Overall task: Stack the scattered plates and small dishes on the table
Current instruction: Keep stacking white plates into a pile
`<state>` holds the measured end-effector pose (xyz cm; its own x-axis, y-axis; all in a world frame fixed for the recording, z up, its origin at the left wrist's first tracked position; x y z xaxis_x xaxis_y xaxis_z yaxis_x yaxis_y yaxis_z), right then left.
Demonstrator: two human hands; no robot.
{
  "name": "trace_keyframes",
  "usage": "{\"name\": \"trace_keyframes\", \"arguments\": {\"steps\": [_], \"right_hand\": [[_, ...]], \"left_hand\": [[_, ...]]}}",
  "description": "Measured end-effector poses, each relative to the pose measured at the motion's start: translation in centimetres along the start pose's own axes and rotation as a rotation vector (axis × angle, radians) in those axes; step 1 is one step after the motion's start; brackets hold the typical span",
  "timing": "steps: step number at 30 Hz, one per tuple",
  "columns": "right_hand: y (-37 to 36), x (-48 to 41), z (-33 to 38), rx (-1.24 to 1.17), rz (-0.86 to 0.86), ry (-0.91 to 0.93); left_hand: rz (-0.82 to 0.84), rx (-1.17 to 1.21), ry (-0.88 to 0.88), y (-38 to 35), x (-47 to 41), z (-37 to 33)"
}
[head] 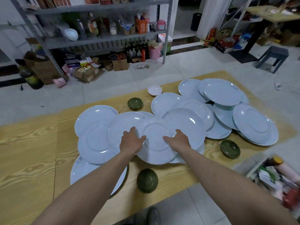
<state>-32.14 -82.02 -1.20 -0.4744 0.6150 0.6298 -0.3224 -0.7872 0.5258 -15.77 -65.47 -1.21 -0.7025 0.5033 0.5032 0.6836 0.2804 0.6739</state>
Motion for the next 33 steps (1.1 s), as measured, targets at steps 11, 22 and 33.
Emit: {"name": "trace_keyframes", "arguments": {"steps": [11,22,33], "right_hand": [[1.1,-2.2,-2.0,-0.282,-0.041,-0.115],[1.2,-2.7,-2.5,-0.354,-0.048,-0.151],[1.7,-2.2,-1.5,-0.369,-0.04,-0.121]], "left_hand": [[-0.07,-0.016,0.081,-0.1,-1.5,0.5],[-0.106,0.023,0.089,0.2,-1.9,0.6],[-0.134,0.041,0.075,1.5,-2.2,0.3]]}}
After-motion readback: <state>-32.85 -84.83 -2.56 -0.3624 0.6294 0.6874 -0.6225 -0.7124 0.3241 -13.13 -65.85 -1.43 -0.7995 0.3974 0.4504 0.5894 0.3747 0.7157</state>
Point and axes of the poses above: each hand's wrist, its own x-axis away from the middle knuckle, its own y-axis out of the back of the hand, z = x × y, the point moved 9 cm from there along -x, towards the middle knuckle, and after that the axes turned 9 degrees about z, right-handed, at the moved point
